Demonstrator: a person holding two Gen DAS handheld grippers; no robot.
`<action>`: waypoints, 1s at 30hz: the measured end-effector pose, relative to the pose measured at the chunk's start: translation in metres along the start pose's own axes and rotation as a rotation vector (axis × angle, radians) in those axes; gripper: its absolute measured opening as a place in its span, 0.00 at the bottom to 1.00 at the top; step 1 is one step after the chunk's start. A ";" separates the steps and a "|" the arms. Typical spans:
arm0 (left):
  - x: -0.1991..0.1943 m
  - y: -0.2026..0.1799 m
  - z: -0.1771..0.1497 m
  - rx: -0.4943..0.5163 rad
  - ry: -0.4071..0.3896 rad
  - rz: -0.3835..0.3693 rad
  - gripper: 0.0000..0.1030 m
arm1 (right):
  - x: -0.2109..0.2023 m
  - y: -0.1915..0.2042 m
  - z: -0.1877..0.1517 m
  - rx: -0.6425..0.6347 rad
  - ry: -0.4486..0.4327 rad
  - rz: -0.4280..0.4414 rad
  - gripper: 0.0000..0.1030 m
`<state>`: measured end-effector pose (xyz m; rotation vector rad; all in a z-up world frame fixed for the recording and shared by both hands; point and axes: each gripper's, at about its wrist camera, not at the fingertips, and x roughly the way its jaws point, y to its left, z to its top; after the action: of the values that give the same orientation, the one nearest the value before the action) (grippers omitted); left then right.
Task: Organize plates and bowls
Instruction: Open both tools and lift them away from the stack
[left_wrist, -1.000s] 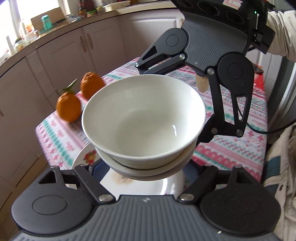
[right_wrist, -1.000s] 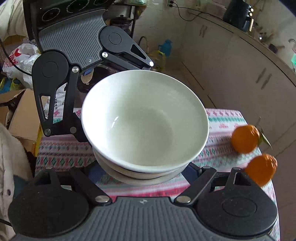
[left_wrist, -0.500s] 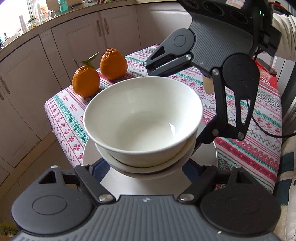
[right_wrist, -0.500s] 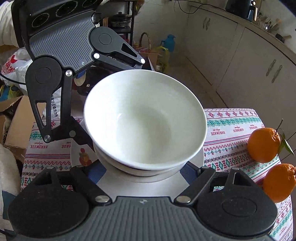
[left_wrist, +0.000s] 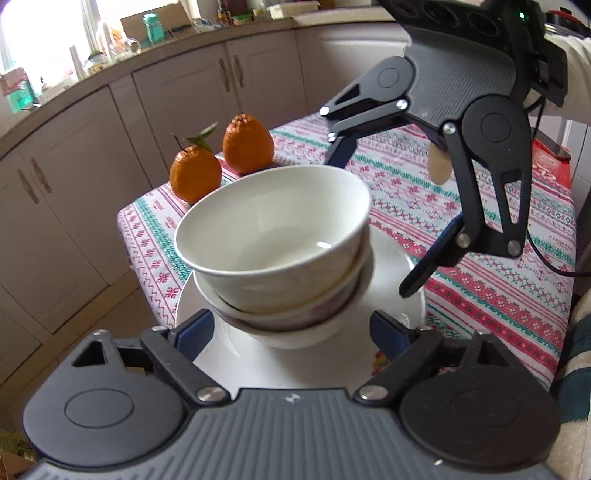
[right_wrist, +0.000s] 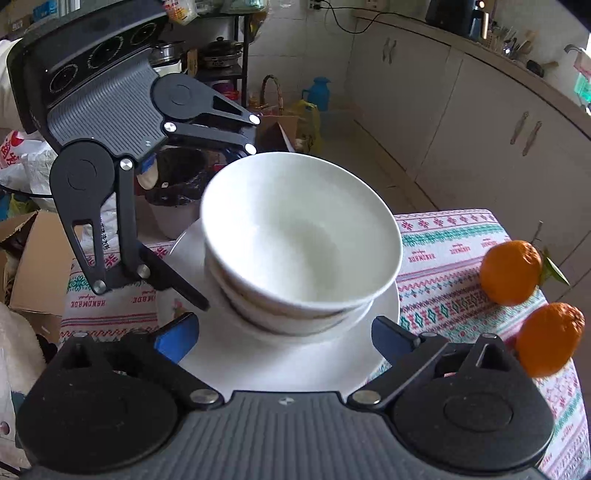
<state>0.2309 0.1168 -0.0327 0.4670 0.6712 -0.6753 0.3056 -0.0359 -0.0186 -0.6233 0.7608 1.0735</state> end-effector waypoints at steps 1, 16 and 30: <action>-0.007 -0.005 -0.003 -0.006 -0.015 0.017 0.94 | -0.006 0.004 -0.003 0.007 -0.002 -0.018 0.99; -0.086 -0.086 0.007 -0.552 -0.192 0.443 1.00 | -0.097 0.062 -0.057 0.655 -0.110 -0.581 1.00; -0.113 -0.139 0.022 -0.616 -0.165 0.557 1.00 | -0.133 0.137 -0.080 0.718 -0.169 -0.749 1.00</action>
<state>0.0767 0.0542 0.0359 0.0119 0.5236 0.0349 0.1225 -0.1198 0.0279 -0.1528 0.6246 0.1251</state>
